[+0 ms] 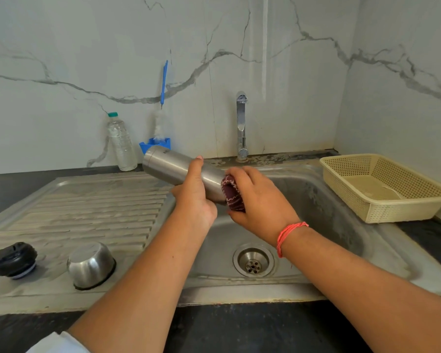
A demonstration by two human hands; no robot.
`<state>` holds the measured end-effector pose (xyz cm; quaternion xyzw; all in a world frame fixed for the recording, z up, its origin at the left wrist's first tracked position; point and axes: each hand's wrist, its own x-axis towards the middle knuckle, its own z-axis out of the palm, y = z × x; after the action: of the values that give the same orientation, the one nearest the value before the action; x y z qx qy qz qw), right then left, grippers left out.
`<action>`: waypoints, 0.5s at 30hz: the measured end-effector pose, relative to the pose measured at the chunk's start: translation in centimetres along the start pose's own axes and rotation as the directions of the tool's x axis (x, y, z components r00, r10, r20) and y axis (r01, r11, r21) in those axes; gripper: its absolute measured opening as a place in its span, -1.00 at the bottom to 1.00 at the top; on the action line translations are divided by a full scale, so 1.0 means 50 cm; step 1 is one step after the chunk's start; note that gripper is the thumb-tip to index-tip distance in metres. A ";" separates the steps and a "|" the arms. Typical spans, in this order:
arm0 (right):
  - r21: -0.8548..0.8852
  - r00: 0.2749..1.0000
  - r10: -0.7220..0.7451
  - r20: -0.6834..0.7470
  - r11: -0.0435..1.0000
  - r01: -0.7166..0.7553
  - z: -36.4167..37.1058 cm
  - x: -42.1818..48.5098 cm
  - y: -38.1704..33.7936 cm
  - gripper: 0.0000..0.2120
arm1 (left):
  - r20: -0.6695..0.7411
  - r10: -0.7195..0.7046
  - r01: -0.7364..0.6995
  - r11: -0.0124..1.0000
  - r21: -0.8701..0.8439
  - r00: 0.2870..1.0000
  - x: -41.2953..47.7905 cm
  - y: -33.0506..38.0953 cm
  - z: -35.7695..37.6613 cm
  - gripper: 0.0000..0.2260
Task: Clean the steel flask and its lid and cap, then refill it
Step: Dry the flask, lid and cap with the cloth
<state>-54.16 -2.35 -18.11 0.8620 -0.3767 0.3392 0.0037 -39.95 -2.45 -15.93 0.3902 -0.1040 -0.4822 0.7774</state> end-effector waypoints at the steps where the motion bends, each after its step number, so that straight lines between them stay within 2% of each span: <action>1: 0.066 0.998 0.070 0.000 0.995 -0.070 -0.005 -0.001 -0.002 -0.28 | 0.026 0.014 -0.014 1.000 0.010 1.000 -0.002 0.001 0.003 -0.42; 4: 0.323 0.956 0.285 0.073 0.900 -0.293 -0.023 -0.002 -0.004 -0.34 | 0.129 0.065 -0.070 0.997 0.038 0.989 -0.014 0.000 0.013 -0.45; 6: 0.563 0.921 0.345 0.182 0.731 -0.385 -0.034 -0.003 0.005 -0.41 | 0.198 0.070 -0.083 0.995 0.061 0.978 -0.024 0.002 0.016 -0.45; 8: 0.725 0.904 0.314 0.291 0.544 -0.423 -0.049 -0.005 0.018 -0.46 | 0.279 0.071 -0.098 0.992 0.082 0.958 -0.029 0.005 0.016 -0.42; 10: 0.806 0.880 0.260 0.397 0.359 -0.470 -0.059 -0.009 0.026 -0.49 | 0.363 0.069 -0.111 0.989 0.098 0.929 -0.030 0.009 0.014 -0.40; 13: 0.832 0.829 0.085 0.553 -0.006 -0.555 -0.064 -0.016 0.023 -0.56 | 0.450 0.041 -0.100 0.989 0.108 0.892 -0.036 0.017 0.010 -0.49; 15: 0.781 0.806 -0.005 0.592 -0.244 -0.575 -0.067 -0.015 0.017 -0.60 | 0.459 0.018 -0.074 0.992 0.104 0.888 -0.040 0.021 0.010 -0.45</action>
<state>-57.02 -1.60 -16.18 0.4792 -0.1767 0.3148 -0.8000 -40.53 -0.80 -14.41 0.3087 -0.3219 -0.5350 0.7176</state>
